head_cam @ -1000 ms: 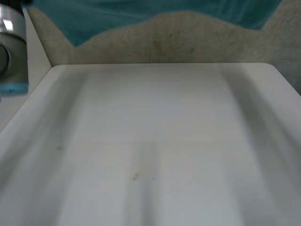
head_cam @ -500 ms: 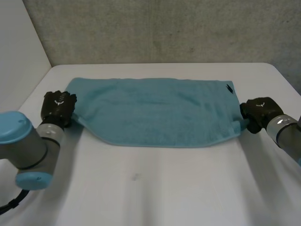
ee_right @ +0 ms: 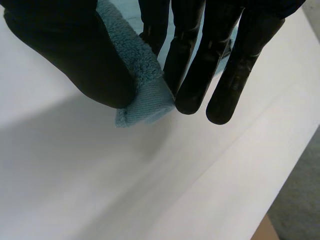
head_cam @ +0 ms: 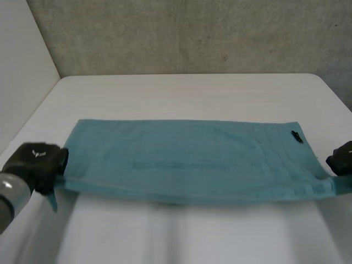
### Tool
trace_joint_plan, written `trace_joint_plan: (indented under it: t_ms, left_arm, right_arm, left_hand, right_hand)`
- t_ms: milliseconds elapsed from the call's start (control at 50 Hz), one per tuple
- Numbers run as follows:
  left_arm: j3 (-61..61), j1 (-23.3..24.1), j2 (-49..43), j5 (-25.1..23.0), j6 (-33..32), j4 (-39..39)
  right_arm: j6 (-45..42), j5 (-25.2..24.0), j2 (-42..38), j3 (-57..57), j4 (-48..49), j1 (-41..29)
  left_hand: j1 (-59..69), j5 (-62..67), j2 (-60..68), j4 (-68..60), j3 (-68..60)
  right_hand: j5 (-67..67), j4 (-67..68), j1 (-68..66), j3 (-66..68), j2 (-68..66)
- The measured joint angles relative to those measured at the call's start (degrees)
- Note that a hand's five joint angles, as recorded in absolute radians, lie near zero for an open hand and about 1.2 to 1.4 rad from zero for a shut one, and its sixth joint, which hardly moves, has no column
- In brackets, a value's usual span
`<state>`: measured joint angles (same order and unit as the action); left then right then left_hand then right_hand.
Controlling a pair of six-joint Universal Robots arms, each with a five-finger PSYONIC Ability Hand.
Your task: Fold the laundry
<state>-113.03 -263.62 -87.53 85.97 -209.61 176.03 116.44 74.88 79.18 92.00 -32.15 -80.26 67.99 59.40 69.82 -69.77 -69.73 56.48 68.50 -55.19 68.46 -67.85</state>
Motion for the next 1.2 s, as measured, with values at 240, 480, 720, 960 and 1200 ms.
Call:
trace_joint_plan:
  t_ms: [240,480,720,960,1200]
  left_arm:
    - [19.34,2.80,-27.17,-1.19,-3.54,19.34]
    - [37.52,4.62,-45.14,0.82,-6.36,21.79]
    - [45.16,5.55,-51.86,0.04,-6.74,31.98]
    - [44.19,6.30,-51.39,-4.66,-13.04,37.28]
    - [41.87,6.28,-46.34,-4.38,-14.85,36.48]
  right_arm:
    - [16.14,1.43,-19.48,-15.43,14.45,-5.61]
    - [19.68,7.71,-33.24,-30.87,18.84,-10.81]
    - [19.70,12.21,-43.17,-42.43,22.97,-15.07]
    - [28.29,16.54,-39.74,-42.27,29.19,-16.75]
    - [35.25,15.71,-24.58,-34.04,36.35,-16.29]
  left_hand:
    - [0.00,0.00,0.00,0.00,0.00]
    - [0.00,0.00,0.00,0.00,0.00]
    - [-0.89,-1.09,-2.39,1.36,2.40]
    - [-47.64,-49.05,-49.63,49.34,49.17]
    - [-54.05,-55.95,-56.22,56.20,55.90]
  right_hand:
    - [0.00,0.00,0.00,0.00,0.00]
    - [0.00,0.00,0.00,0.00,0.00]
    - [0.01,0.00,0.00,0.00,0.00]
    - [-52.35,-55.11,43.18,-56.09,55.20]
    - [-52.35,-55.11,43.18,-56.09,55.20]
